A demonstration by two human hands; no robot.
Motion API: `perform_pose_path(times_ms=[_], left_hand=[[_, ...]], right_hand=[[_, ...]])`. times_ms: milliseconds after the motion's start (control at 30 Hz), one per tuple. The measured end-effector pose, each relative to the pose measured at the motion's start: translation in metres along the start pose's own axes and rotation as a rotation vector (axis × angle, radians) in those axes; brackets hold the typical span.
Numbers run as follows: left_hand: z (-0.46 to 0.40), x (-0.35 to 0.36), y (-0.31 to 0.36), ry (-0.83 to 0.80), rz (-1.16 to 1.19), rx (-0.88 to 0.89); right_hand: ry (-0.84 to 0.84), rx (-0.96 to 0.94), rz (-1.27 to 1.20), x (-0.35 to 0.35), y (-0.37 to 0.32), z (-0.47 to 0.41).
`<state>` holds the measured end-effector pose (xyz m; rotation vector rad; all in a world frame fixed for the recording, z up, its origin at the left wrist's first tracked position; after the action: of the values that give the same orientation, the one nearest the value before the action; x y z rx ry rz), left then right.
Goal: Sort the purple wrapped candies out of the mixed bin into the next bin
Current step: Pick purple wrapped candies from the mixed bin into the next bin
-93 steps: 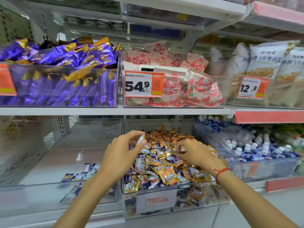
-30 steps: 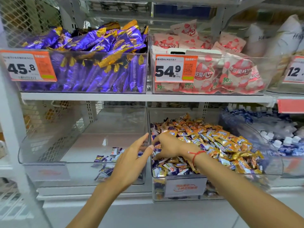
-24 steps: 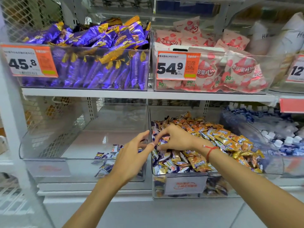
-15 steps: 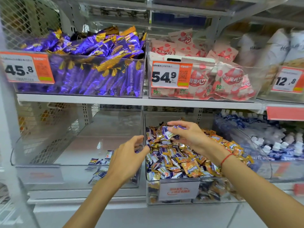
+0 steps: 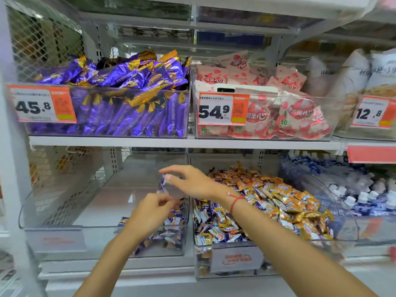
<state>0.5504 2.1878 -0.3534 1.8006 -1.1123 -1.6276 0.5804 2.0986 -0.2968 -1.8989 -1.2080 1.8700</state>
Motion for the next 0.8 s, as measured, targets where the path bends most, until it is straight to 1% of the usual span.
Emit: perform_pose_path(times_ms=[100, 167, 233, 300, 400, 467, 533, 600, 667, 733, 767, 800], left_hand=[[0.002, -0.002, 0.003, 0.114, 0.030, 0.046], [0.004, 0.005, 0.018, 0.105, 0.071, 0.139], [0.006, 0.014, 0.031, 0.071, 0.069, 0.203], [0.007, 0.016, 0.040, 0.095, -0.024, 0.257], [0.007, 0.014, 0.063, 0.176, -0.251, 0.395], [0.002, 0.022, 0.085, 0.185, -0.312, 0.496], [-0.008, 0.040, 0.100, 0.112, -0.317, 0.537], [-0.023, 0.068, 0.101, -0.044, -0.394, 0.508], [-0.039, 0.098, 0.091, -0.228, -0.612, 0.453], [-0.049, 0.113, 0.078, -0.388, -0.852, 0.390], [-0.053, 0.118, 0.075, -0.435, -0.908, 0.368], [-0.058, 0.120, 0.076, -0.448, -0.924, 0.359]], right_hand=[[0.112, 0.043, -0.054, -0.039, 0.024, 0.022], [0.159, 0.121, -0.024, -0.065, 0.051, 0.038], [0.129, 0.190, 0.132, -0.077, 0.077, 0.052], [0.077, 0.210, 0.272, -0.082, 0.097, 0.066], [-0.010, 0.181, 0.386, -0.078, 0.115, 0.090], [-0.050, 0.125, 0.443, -0.067, 0.123, 0.102], [-0.102, 0.049, 0.499, -0.051, 0.125, 0.107], [-0.136, 0.002, 0.593, -0.044, 0.128, 0.108], [-0.133, 0.012, 0.685, -0.057, 0.134, 0.110], [-0.108, 0.049, 0.830, -0.076, 0.144, 0.113], [-0.092, 0.064, 0.895, -0.086, 0.151, 0.115], [-0.087, 0.085, 0.935, -0.094, 0.158, 0.116]])
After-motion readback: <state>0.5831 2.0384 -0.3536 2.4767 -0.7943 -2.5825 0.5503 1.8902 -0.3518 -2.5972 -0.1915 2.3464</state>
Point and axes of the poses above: each hand's wrist, its own z-axis away from the middle knuckle, its own x-axis out of the palm, y = z × x, the point moved 9 cm from there along -z, towards the middle knuckle, and after that the axes turned 7 degrees about x, right-handed, at the moved point
